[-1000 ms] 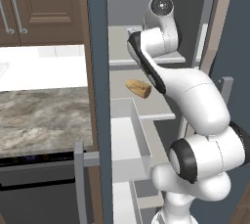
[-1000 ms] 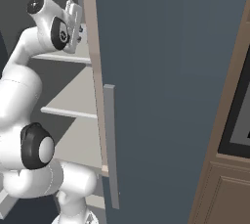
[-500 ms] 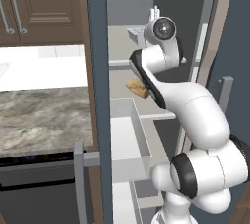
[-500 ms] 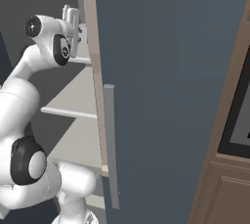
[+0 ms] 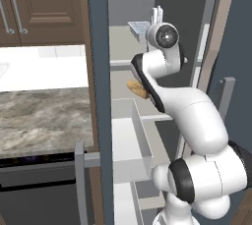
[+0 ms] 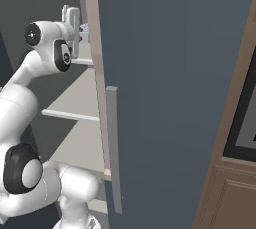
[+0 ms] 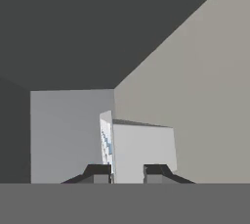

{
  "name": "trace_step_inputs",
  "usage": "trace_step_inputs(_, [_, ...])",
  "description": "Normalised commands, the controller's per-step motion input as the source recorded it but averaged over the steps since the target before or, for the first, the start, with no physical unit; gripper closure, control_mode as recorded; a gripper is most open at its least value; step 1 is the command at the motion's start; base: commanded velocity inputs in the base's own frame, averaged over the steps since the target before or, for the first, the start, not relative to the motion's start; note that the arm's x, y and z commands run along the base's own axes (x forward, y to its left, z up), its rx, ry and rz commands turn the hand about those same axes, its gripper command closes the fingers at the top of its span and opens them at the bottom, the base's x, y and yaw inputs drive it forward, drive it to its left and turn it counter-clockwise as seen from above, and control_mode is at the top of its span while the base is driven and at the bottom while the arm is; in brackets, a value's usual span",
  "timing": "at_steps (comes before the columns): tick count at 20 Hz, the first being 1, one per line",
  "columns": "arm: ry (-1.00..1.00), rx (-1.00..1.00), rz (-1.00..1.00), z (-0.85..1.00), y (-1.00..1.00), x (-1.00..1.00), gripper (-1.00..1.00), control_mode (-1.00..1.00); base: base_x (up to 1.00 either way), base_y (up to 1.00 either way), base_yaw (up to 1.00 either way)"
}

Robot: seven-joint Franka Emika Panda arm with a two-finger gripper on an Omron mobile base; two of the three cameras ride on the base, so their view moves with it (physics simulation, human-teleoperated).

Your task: Open the freezer door, pick up the ice cube tray from the freezer, and place it on the dining counter.

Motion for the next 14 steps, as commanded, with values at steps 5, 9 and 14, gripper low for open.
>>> trace_step_inputs(5, [0.00, 0.00, 0.00, 0.31, 0.00, -0.55, 1.00, -1.00, 0.00, 0.00, 0.00])
trace_step_inputs(9, [0.00, 0.00, 0.00, 0.30, 0.03, -0.71, 1.00, -1.00, 0.00, 0.00, 0.00])
trace_step_inputs(14, [0.00, 0.00, 0.00, 0.16, 0.00, -0.89, 1.00, -1.00, 0.00, 0.00, 0.00])
